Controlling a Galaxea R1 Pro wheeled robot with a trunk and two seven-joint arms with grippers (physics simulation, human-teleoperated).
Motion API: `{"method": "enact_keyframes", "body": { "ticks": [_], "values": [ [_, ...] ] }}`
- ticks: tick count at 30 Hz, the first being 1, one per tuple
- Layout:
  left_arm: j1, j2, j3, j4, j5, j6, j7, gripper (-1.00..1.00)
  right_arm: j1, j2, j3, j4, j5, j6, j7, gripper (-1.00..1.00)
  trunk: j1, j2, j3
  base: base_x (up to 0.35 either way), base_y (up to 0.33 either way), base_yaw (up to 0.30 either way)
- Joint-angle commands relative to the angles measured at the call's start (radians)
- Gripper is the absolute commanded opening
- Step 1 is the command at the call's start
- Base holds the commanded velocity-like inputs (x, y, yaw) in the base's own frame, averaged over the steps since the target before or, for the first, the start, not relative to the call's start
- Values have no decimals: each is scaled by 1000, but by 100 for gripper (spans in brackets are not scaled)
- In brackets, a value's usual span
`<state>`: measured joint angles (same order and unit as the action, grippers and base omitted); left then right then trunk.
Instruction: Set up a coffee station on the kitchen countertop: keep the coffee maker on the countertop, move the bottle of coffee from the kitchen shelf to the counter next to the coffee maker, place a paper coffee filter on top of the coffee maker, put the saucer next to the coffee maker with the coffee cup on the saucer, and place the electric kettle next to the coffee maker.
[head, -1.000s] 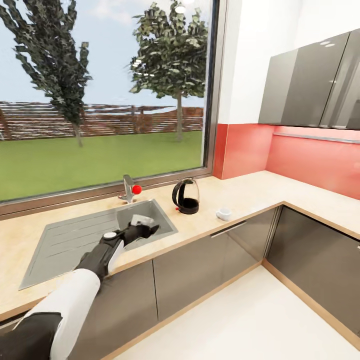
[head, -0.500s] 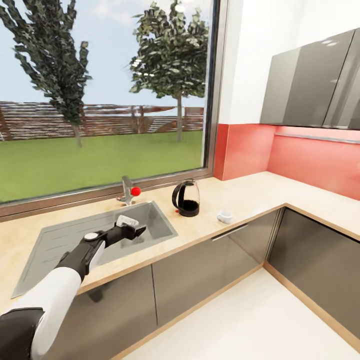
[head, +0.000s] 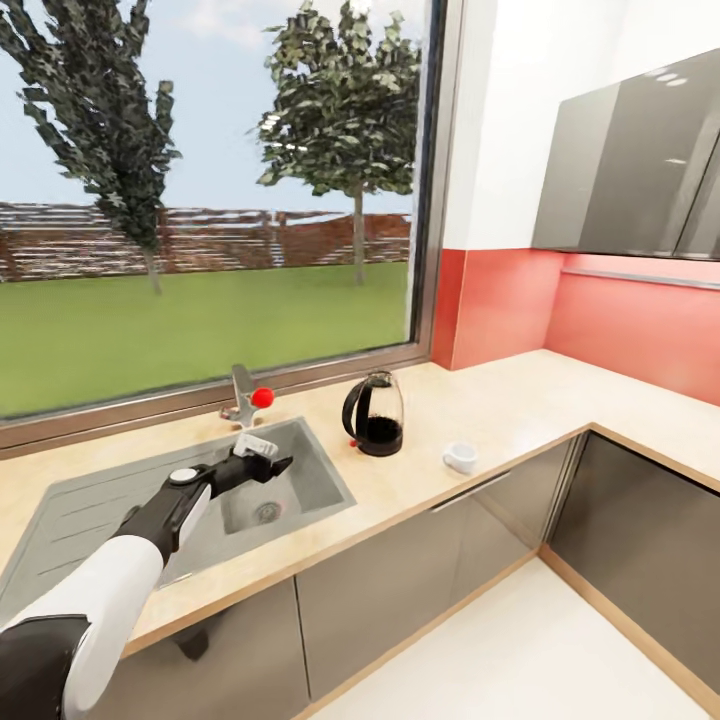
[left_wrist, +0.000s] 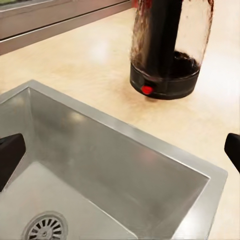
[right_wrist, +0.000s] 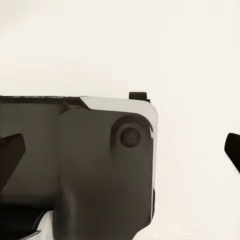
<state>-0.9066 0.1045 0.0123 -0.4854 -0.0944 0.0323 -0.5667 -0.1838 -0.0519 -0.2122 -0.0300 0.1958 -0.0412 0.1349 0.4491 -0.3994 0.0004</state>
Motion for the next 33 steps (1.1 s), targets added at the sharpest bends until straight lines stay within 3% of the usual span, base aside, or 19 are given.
{"method": "enact_keyframes", "body": {
  "ticks": [1, 15, 18, 19, 21, 26, 33],
  "values": [
    [0, 0, 2, -1, -7, 3, -4, 100, 0, 0, -9, 1, 10, -3, 3, 100, 1, -1, 0, 338, 0, 0],
    [19, 0, 0, -2, -6, 1, -16, 100, 0, 0, -9, 1, 10, -3, 3, 100, 1, -1, 0, 311, 0, 0],
    [24, 1, 0, -2, -7, 0, -68, 100, 0, 0, -8, 1, 10, -3, 3, 100, 1, -1, 0, 72, 0, 0],
    [25, 3, 0, -2, -10, 0, -123, 100, 0, 0, -9, 1, 11, -3, 3, 100, 1, -1, 0, 16, 0, 0],
    [26, 4, 1, -2, -17, 0, -144, 100, 0, 0, -9, 1, 11, -3, 3, 100, 1, -1, 0, 8, 0, 0],
    [27, 6, 2, -2, -30, 0, -154, 100, 0, -2, -9, 1, 11, -3, 3, 100, 1, -1, 0, 1, 0, -22],
    [28, 5, 2, -2, -31, 0, -154, 100, 0, -2, -8, 2, 11, -3, 3, 100, 1, -1, 0, 0, 0, -237]
  ]
}}
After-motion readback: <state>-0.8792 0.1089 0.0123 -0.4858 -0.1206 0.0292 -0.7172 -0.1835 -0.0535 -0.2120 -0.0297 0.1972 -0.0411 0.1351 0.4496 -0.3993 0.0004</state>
